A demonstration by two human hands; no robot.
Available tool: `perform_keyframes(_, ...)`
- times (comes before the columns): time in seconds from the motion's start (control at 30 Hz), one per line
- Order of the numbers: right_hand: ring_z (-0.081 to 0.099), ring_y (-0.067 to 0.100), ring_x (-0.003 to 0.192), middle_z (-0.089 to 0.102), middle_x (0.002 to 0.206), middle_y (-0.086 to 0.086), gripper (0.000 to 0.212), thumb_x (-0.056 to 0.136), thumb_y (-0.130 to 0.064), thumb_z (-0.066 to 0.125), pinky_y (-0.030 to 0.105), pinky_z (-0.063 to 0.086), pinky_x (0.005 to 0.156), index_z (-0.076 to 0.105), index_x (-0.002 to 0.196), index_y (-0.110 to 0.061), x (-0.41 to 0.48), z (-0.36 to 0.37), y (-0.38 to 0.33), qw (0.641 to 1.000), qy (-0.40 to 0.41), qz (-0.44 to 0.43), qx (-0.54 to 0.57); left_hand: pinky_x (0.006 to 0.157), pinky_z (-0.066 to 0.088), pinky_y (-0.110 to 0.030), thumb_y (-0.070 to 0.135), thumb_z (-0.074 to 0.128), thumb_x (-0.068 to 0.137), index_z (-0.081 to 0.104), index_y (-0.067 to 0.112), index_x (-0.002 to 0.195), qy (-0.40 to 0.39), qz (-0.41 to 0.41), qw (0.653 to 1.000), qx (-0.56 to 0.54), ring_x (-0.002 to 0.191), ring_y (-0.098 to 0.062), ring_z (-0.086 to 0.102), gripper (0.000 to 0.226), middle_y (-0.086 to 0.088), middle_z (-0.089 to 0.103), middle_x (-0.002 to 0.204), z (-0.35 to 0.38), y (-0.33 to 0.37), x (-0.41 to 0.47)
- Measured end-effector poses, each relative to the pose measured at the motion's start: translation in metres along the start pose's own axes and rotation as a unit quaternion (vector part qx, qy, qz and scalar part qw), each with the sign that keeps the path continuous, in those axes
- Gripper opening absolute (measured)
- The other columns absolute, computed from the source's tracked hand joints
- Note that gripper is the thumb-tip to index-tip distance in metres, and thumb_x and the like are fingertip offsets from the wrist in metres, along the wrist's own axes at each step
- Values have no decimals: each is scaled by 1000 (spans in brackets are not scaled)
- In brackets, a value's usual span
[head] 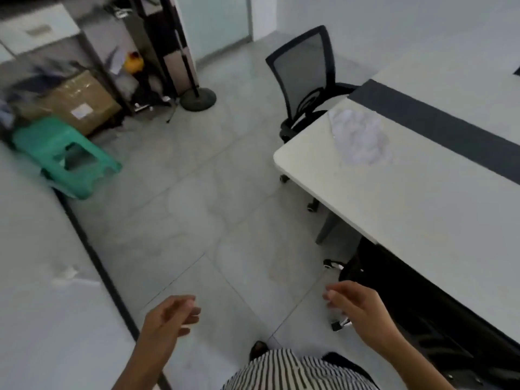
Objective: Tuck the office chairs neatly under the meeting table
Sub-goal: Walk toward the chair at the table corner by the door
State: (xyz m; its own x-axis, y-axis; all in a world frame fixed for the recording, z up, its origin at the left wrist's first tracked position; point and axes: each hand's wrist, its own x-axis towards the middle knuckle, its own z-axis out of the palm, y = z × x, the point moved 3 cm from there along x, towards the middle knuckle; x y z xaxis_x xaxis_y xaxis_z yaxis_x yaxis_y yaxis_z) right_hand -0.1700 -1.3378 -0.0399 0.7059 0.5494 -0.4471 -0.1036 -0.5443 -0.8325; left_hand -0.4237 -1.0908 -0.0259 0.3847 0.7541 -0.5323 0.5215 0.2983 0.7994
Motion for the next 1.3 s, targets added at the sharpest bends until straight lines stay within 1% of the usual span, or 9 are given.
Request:
perform_keyframes(0.17,72,21,75,77,79,4,12,87,-10,64,37,52,68,71,87,-20,47,64,-60,997,-71,-20,-19,70,52,-39,9,55,90,69,9,89,82,-30,994,-72,79,-31,69,14,-8,75,74,-71,-8,12)
perform_keyframes(0.27,72,16,74,77,81,1,12,88,-9,62,34,53,69,71,89,-17,82,90,-101,994,-101,-34,-30,74,52,-43,7,54,91,68,6,91,107,-45,988,-99,79,-32,69,14,-9,75,74,-95,-4,35)
perform_keyframes(0.4,73,15,75,77,84,0,15,90,-8,59,32,54,69,71,93,-16,142,124,-152,990,-127,-53,-31,69,53,-39,7,54,90,68,5,91,141,-51,981,-122,79,-32,70,14,-11,75,75,-123,15,90)
perform_keyframes(0.67,73,16,74,77,80,-1,16,91,-6,58,27,53,63,71,91,-15,296,199,-268,987,-136,-80,-19,69,52,-39,7,53,91,68,7,92,172,-6,977,-126,79,-30,70,15,-13,75,79,-189,132,226)
perform_keyframes(0.87,73,16,78,77,86,-1,12,90,-11,60,30,53,68,70,93,-17,388,249,-373,978,-159,-133,-34,70,53,-39,7,51,92,67,7,94,189,6,972,-138,82,-30,69,16,-15,74,84,-231,190,314)
perform_keyframes(1.0,73,16,78,77,86,-1,13,90,-12,60,31,54,68,70,94,-18,448,270,-406,982,-134,-127,-35,73,52,-42,7,53,90,67,4,95,168,-27,974,-151,83,-35,68,15,-15,74,80,-248,207,392)
perform_keyframes(1.1,73,15,77,77,85,-2,13,90,-11,59,25,54,64,70,93,-18,495,282,-414,991,-88,-97,-28,70,52,-40,7,54,90,68,5,92,138,-34,981,-134,83,-35,67,14,-13,74,77,-268,231,467)
perform_keyframes(1.23,73,15,73,77,82,0,15,91,-8,58,33,52,66,71,91,-16,539,297,-435,999,6,-40,25,69,50,-39,2,54,89,67,2,90,88,13,992,-87,78,-35,67,13,-12,74,73,-297,299,574)
perform_keyframes(1.3,73,16,72,77,81,1,16,92,-7,57,34,51,66,71,91,-14,553,305,-454,997,42,-25,51,69,50,-40,3,54,89,68,4,91,47,47,996,-56,78,-34,67,14,-16,74,77,-309,345,621)
